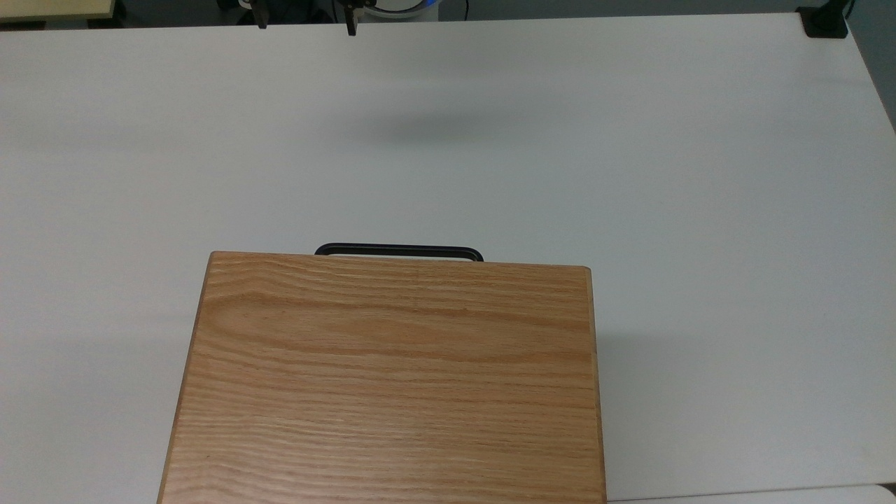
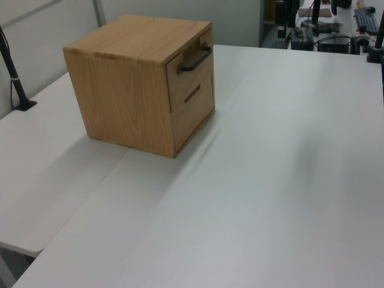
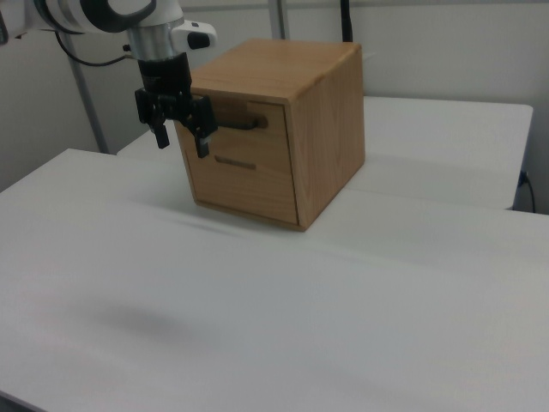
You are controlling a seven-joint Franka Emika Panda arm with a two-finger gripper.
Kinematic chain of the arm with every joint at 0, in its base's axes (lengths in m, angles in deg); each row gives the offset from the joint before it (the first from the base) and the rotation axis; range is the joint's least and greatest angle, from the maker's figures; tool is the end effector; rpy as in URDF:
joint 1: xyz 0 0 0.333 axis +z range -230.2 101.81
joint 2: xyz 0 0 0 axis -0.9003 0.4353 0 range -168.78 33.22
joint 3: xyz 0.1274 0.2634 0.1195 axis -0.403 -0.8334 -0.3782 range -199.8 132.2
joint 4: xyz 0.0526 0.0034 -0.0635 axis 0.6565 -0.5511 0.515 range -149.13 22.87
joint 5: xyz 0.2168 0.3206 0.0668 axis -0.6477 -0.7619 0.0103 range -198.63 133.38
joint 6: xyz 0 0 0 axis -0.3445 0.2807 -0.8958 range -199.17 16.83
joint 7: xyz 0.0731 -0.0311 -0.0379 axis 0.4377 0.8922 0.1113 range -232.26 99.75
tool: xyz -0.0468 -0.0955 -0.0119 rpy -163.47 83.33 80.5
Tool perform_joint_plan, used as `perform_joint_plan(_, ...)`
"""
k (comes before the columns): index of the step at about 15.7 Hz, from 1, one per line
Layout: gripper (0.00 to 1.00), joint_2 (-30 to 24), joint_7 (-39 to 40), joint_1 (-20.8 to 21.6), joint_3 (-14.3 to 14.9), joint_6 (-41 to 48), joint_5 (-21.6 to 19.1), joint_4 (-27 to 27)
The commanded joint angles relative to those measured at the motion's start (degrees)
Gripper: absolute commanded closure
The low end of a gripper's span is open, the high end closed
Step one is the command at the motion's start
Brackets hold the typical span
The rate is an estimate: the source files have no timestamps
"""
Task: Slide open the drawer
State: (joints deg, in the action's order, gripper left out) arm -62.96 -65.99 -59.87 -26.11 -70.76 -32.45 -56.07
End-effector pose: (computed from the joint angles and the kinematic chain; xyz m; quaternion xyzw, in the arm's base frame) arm 0.5741 -0.0305 0.6302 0.9996 -0.0270 -0.0100 0.0067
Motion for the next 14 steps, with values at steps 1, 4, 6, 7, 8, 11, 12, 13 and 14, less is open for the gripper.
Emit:
perform_joint_plan(1, 0.0, -0.6, 1.13, 0.25, 1.27, 0.01, 0.62, -1.0)
perform_joint_plan(4, 0.0, -0.6, 1.15, 0.34, 1.36, 0.02, 0.53, -1.0)
perform_joint_plan(6, 0.0, -0.6, 1.15, 0.25, 1.45, -0.07, 0.53, -0.91)
perform_joint_plan(7, 0.0, -0.6, 1.23, 0.25, 1.62, -0.07, 0.53, -0.91)
perform_joint_plan(8, 0.0, -0.51, 1.23, 0.33, 1.89, -0.07, 0.53, -0.91)
perform_joint_plan(11, 0.0, -0.42, 1.23, 0.25, 1.98, -0.07, 0.53, -0.82)
perform_joint_plan(12, 0.0, -0.33, 1.23, 0.16, 1.98, -0.16, 0.53, -0.74)
perform_joint_plan(13, 0.0, -0.25, 1.23, 0.07, 1.98, -0.16, 0.53, -0.74)
perform_joint_plan(14, 0.0, -0.25, 1.23, 0.07, 1.98, -0.16, 0.44, -0.74)
